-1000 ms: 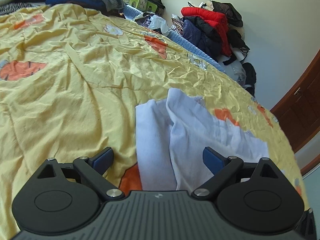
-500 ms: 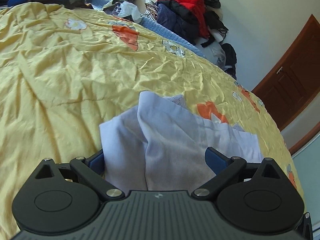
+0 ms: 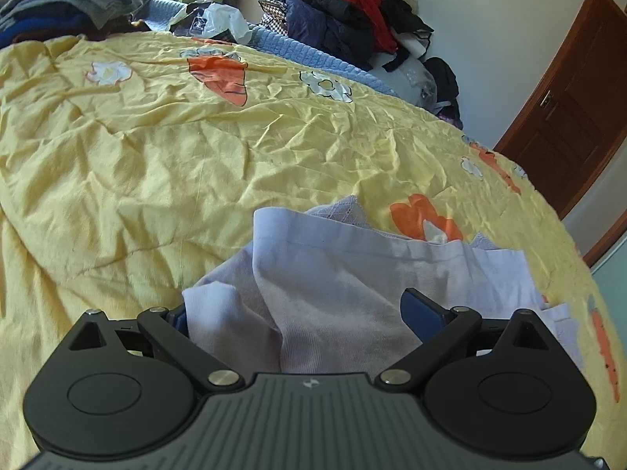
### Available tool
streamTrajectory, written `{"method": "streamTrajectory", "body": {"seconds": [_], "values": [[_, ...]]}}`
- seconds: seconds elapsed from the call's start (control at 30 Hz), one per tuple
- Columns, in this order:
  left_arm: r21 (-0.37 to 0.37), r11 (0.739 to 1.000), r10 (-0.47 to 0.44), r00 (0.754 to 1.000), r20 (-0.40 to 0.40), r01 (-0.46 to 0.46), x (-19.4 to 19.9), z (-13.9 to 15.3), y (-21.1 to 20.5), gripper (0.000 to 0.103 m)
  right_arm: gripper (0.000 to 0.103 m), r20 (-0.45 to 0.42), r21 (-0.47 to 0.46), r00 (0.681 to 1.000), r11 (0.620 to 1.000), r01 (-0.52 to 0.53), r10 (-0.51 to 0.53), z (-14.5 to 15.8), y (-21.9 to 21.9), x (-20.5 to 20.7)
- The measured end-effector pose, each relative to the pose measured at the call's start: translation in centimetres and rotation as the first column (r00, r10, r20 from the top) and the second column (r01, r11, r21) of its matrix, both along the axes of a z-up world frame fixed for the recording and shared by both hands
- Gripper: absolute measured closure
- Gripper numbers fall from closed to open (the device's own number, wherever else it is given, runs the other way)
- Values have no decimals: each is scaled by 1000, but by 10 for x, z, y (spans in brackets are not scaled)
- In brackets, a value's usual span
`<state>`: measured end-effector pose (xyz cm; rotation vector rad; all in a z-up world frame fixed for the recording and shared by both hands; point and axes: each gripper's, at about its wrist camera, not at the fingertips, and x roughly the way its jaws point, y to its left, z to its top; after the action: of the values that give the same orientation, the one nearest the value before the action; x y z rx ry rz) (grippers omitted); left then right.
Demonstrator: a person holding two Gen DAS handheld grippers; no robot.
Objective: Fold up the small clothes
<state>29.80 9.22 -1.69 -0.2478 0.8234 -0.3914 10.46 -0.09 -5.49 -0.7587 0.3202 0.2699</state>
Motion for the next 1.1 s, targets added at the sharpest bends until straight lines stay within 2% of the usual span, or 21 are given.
{"method": "streamTrajectory", "body": {"seconds": [0.2, 0.27, 0.33, 0.37, 0.43, 0.53, 0.63, 0.67, 0.8, 0.97, 1.1], "values": [[17, 1000, 9, 1000, 8, -10, 5, 1, -2, 14, 54, -1, -33, 1000, 999, -29, 29, -4, 6, -3], [3, 1000, 21, 1000, 5, -21, 6, 1, 2, 23, 62, -1, -47, 999, 998, -40, 40, -6, 8, -4], [-4, 999, 32, 999, 1, -32, 7, 0, 7, 39, 70, -3, -60, 999, 997, -51, 51, -8, 10, -5], [-7, 999, 37, 999, -2, -37, 7, 0, 9, 43, 74, -6, -67, 998, 996, -59, 59, -10, 10, -5], [-9, 999, 43, 999, -12, -43, 9, 0, 11, 58, 78, -9, -79, 997, 994, -71, 71, -12, 12, -5], [-13, 999, 47, 998, -28, -48, 10, 0, 13, 71, 79, -13, -83, 997, 993, -78, 77, -13, 13, -5], [-24, 998, 57, 997, -43, -58, 9, -1, 14, 84, 84, -19, -82, 997, 993, -81, 80, -12, 13, -4], [-23, 998, 61, 997, -43, -62, 9, 0, 14, 86, 88, -20, -82, 997, 993, -82, 81, -12, 13, -4], [16, 997, 70, 997, -25, -70, 4, 4, 8, 93, 92, -21, -57, 996, 994, -93, 92, -9, 10, -2], [89, 994, 64, 998, 10, -65, -2, 17, -2, 96, 95, -30, 57, 995, 994, -89, 91, 4, -5, 0], [112, 991, 76, 997, 23, -78, -4, 31, -8, 96, 95, -41, 147, 996, 986, -78, 85, 16, -18, -1]]}}
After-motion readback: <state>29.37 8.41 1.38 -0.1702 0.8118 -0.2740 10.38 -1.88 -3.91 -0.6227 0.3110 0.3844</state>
